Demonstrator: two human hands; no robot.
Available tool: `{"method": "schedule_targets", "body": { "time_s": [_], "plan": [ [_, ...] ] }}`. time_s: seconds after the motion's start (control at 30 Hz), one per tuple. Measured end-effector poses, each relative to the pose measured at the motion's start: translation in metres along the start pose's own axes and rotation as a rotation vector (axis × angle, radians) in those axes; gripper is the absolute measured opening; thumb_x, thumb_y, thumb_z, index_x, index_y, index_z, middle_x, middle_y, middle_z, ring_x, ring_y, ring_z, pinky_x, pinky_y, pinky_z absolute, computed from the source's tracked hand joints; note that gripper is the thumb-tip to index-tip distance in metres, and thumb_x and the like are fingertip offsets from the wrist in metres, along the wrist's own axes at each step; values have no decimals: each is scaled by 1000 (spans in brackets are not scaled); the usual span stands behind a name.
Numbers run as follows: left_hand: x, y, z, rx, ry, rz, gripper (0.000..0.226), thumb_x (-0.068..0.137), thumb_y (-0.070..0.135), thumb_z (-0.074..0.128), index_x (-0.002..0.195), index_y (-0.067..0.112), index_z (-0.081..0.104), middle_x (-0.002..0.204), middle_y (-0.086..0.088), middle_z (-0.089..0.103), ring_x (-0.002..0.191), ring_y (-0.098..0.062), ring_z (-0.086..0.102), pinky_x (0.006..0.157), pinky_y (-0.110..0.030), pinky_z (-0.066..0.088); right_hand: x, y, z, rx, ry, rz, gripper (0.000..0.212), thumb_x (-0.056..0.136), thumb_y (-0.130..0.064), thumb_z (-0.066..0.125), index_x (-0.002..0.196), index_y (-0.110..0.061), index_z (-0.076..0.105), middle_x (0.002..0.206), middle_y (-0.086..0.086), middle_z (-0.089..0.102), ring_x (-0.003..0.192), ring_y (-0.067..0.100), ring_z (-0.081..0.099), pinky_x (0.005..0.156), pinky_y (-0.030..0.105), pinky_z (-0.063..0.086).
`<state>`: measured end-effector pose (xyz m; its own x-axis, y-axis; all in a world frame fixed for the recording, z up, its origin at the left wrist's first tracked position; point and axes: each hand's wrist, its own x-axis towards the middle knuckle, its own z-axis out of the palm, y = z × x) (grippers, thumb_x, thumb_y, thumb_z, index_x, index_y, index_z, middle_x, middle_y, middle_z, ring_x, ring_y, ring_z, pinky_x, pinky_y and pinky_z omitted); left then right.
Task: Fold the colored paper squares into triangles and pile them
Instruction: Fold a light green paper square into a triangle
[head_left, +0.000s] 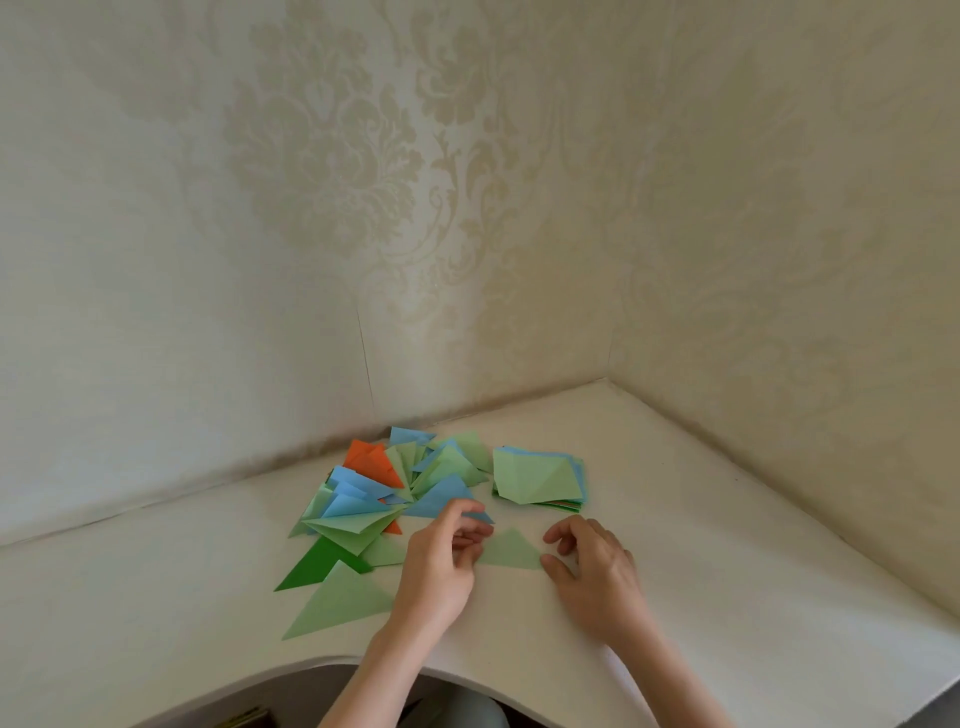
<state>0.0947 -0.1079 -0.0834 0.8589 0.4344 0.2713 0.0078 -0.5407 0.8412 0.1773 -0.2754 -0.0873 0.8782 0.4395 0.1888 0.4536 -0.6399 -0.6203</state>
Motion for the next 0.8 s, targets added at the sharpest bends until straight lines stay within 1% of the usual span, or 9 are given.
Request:
{"method": "schedule_targets", "body": {
  "time_s": [0.07, 0.17, 0.23, 0.3, 0.43, 0.53, 0.67, 0.73, 0.8],
  "plan": [
    [-5, 1, 5, 125, 68, 68, 47, 82, -13, 56, 102, 29, 59, 89, 12, 65, 85, -2, 61, 79, -21, 51, -1, 1, 1, 7, 22, -9, 19, 82, -27, 69, 93, -32, 54, 84, -17, 49, 87, 12, 52, 82, 31, 41],
    [-14, 6, 14, 354, 170, 210, 28, 82, 9, 71, 107, 18, 61, 89, 7, 60, 83, -14, 56, 72, -27, 50, -4, 3, 7, -28, 114, -50, 17, 78, -25, 73, 92, -24, 62, 83, -15, 51, 84, 17, 56, 76, 34, 42],
    [-16, 13, 19, 448, 172, 199, 34, 78, 26, 77, 106, 17, 59, 86, 4, 57, 78, -18, 53, 66, -28, 49, -6, 4, 10, -37, 148, -69, 18, 76, -23, 74, 90, -22, 64, 83, -14, 52, 83, 19, 58, 73, 35, 43],
    [-16, 16, 24, 500, 167, 151, 41, 76, 33, 78, 108, 17, 58, 87, 2, 55, 78, -19, 52, 66, -31, 47, -6, 4, 10, -39, 171, -82, 18, 74, -23, 75, 89, -23, 64, 82, -13, 54, 81, 19, 58, 71, 35, 43],
    [-11, 22, 26, 416, 110, -2, 44, 80, 33, 74, 116, 19, 53, 95, 4, 50, 93, -18, 50, 78, -27, 44, -7, 4, 10, -40, 202, -102, 18, 73, -22, 76, 86, -23, 64, 82, -11, 57, 77, 19, 59, 67, 32, 42],
    [-5, 21, 24, 325, 77, -73, 36, 81, 33, 73, 111, 24, 54, 93, 8, 51, 96, -14, 49, 77, -21, 39, -7, 5, 11, -38, 215, -113, 16, 71, -25, 74, 84, -25, 63, 80, -11, 58, 75, 19, 59, 65, 33, 44],
    [-6, 17, 19, 336, 82, -15, 15, 87, 27, 66, 101, 27, 62, 84, 17, 54, 91, -13, 50, 75, -25, 43, -7, 6, 9, -55, 188, -110, 14, 75, -26, 72, 86, -25, 65, 84, -9, 58, 80, 20, 59, 70, 35, 45],
    [-6, 15, 12, 339, 97, 13, 10, 88, 25, 66, 97, 29, 64, 80, 18, 57, 85, -13, 52, 74, -30, 45, -5, 1, 6, -87, 147, -122, 13, 80, -26, 70, 92, -23, 65, 88, -7, 59, 84, 20, 58, 73, 33, 44],
    [-1, 14, 0, 330, 131, 27, 10, 86, 21, 68, 92, 29, 66, 74, 19, 59, 79, -12, 55, 70, -30, 44, -1, -7, 0, -67, 153, -131, 12, 80, -24, 70, 91, -22, 65, 87, -8, 60, 84, 18, 56, 72, 30, 44]
  ]
}}
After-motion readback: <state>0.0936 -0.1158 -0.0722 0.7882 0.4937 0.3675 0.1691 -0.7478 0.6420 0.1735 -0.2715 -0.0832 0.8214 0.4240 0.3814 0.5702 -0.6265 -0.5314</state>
